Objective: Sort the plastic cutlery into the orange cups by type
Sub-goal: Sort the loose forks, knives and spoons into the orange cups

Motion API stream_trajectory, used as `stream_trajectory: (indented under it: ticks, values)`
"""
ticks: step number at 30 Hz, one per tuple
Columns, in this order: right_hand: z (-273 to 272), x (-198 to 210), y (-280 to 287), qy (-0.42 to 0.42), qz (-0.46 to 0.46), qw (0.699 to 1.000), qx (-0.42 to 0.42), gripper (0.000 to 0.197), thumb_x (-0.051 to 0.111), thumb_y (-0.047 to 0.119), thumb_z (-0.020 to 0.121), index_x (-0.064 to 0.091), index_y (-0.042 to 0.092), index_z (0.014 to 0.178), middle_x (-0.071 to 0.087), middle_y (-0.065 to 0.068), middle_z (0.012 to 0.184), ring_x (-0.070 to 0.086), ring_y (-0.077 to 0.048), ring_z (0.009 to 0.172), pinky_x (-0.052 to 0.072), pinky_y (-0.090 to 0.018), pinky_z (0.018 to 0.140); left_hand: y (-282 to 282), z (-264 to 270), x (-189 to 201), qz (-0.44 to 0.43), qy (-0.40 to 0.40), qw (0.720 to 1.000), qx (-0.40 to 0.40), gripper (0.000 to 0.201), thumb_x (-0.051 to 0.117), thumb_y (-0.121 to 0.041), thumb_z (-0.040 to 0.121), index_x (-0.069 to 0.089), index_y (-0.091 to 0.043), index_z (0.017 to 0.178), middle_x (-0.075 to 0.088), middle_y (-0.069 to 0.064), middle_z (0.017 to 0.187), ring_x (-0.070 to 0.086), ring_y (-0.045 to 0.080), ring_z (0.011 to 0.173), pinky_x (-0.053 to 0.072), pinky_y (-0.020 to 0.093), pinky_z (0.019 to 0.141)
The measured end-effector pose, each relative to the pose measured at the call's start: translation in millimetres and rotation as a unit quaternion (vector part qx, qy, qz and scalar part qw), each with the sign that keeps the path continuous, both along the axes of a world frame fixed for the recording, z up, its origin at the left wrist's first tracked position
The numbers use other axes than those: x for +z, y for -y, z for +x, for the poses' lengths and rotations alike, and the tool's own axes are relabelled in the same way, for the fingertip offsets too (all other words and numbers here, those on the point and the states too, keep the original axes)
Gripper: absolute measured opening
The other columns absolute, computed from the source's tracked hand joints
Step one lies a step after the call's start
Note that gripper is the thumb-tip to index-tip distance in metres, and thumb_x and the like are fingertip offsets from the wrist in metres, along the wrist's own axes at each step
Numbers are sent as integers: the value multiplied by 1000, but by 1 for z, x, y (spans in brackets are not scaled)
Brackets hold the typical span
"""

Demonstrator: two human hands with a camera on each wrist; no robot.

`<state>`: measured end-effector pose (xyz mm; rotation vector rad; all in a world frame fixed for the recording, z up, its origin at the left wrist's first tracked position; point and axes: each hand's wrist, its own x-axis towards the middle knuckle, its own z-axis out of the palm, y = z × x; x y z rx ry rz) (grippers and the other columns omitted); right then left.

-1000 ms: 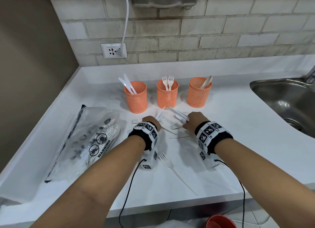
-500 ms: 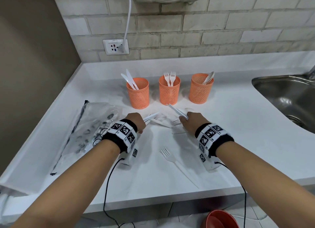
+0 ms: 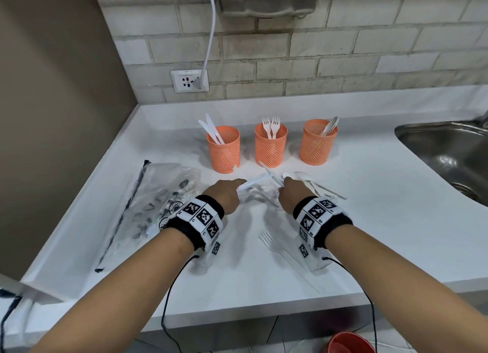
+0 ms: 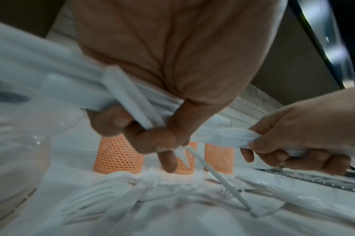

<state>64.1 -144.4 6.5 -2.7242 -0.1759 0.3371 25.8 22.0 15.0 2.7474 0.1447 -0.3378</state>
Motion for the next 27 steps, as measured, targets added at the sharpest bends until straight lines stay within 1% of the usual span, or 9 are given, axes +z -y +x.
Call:
stream_trajectory:
  ticks: [5,9,11,13,15,18,21,24,27]
  values:
    - [-2,3,9,1,2,1000,-23,31,34,12,96,43,-2,122,53,-23,123,53,-36,114,43,-36,89,-2,-3,5,90,8,996,-6,50,39,-12,94,36,-29,141,56,6,131,55,26,116,46,35,95]
    - [-2,5,12,-2,14,1000,-27,30,34,11,97,43,-3,122,52,-24,123,53,-37,113,43,-37,89,-7,-8,7,131,50,990,-14,50,39,-16,94,37,-41,138,60,2,126,58,24,110,47,34,89]
    - [-3,6,11,5,19,1000,-20,25,34,11,97,46,-3,114,52,-24,124,53,-37,114,43,-37,89,-7,-8,8,138,67,988,-21,53,38,-16,95,33,-43,140,59,2,126,58,23,110,47,33,88]
    - [-5,8,8,17,13,1000,-5,15,35,10,98,47,3,92,53,-22,124,54,-36,113,43,-35,87,-6,-8,9,127,61,990,-25,57,39,-13,94,28,-40,143,56,3,130,56,24,114,46,34,89]
    - [-5,8,3,23,18,1000,4,17,35,8,98,40,8,82,53,-21,124,54,-34,113,43,-34,85,-4,-7,11,103,53,993,-22,59,42,-12,92,28,-36,144,55,5,132,55,25,116,47,35,91]
    - [-2,5,-2,18,35,999,-2,8,36,10,97,41,6,94,53,-21,122,54,-35,112,44,-36,87,-2,-6,9,71,55,996,-17,46,43,-17,94,41,-34,137,59,4,127,56,25,113,47,34,90]
    - [1,0,-4,-3,39,999,-25,29,38,17,95,45,0,117,55,-22,118,55,-37,109,45,-39,89,0,-4,3,42,32,998,-21,43,41,-20,96,44,-35,136,60,5,127,57,27,113,47,35,95]
    - [5,-7,-4,-8,57,998,-28,32,52,24,90,49,2,112,58,-17,112,57,-33,104,46,-36,87,3,-1,-2,-14,3,1000,-15,42,42,-18,96,44,-26,137,57,8,132,54,28,118,43,33,99]
    - [11,-11,-4,-47,90,994,-42,29,64,31,81,48,8,89,57,-9,90,55,-24,85,45,-29,72,8,0,0,-63,-4,998,-6,40,42,-16,97,44,-19,137,53,10,135,49,28,123,37,29,100]
